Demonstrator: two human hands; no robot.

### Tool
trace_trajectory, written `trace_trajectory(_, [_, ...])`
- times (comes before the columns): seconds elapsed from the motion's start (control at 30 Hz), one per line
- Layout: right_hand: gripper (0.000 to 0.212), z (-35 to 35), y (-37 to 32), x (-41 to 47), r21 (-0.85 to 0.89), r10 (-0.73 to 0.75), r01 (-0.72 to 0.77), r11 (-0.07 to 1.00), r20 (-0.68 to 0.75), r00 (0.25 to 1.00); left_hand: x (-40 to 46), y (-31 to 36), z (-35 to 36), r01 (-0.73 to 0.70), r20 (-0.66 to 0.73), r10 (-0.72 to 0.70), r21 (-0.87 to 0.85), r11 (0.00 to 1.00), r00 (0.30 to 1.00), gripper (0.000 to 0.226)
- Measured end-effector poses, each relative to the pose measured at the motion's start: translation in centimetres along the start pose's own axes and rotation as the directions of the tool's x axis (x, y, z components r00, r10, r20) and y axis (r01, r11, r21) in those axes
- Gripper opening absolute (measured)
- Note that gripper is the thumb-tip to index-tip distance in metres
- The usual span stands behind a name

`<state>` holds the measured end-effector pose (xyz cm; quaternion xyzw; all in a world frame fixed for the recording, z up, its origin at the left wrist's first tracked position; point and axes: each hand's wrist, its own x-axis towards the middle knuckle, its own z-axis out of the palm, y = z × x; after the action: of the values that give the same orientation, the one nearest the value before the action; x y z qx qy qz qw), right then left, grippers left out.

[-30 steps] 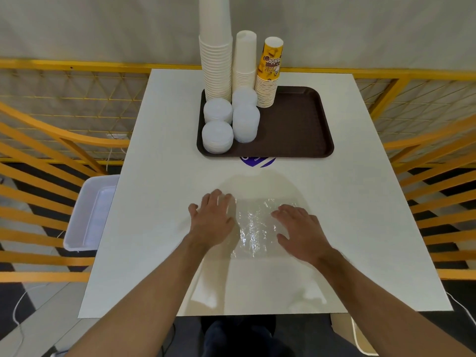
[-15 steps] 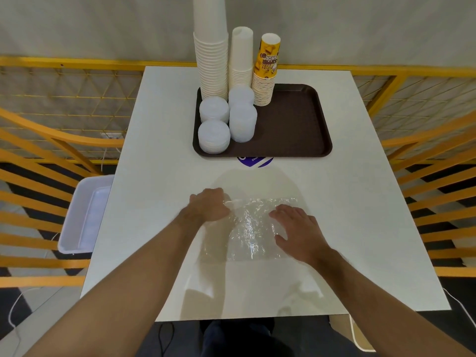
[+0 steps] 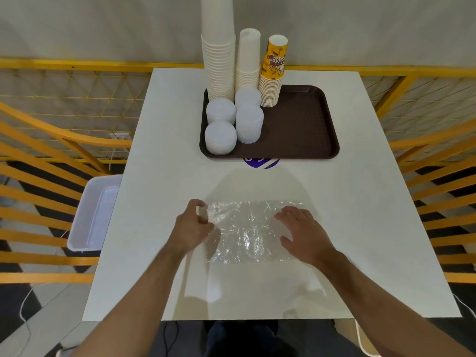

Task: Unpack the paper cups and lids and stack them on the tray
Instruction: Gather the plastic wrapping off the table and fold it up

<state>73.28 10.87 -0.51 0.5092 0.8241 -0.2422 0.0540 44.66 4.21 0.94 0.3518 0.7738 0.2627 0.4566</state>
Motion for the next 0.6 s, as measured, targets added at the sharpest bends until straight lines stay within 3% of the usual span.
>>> trace_trajectory(0.13, [0.057, -0.1, 0.1, -0.1, 0.044, -0.027, 0.029, 0.999, -0.039, 0.999, -0.5, -0.1, 0.6, -0.097, -0.094, 0.106, 0.096, 0.991, 0.99, 0.051])
trace_trajectory(0.27, [0.051, -0.2, 0.6, -0.1, 0.131, -0.038, 0.056, 0.99, -0.138, 0.99, -0.7, 0.3, 0.3, -0.091, -0.09, 0.102, 0.118, 0.989, 0.991, 0.053])
trace_trajectory(0.37, [0.047, -0.2, 1.2, -0.1, 0.179, 0.021, 0.014, 0.984, -0.193, 0.981, -0.9, 0.5, 0.0, -0.074, -0.074, 0.08, 0.091, 0.993, 0.994, 0.053])
trace_trajectory(0.6, [0.044, 0.4, 1.3, -0.1, 0.216, 0.044, -0.007, 0.976, -0.165, 0.985, -1.4, 0.2, 0.1, -0.067, -0.039, 0.067, -0.002, 0.998, 0.997, 0.034])
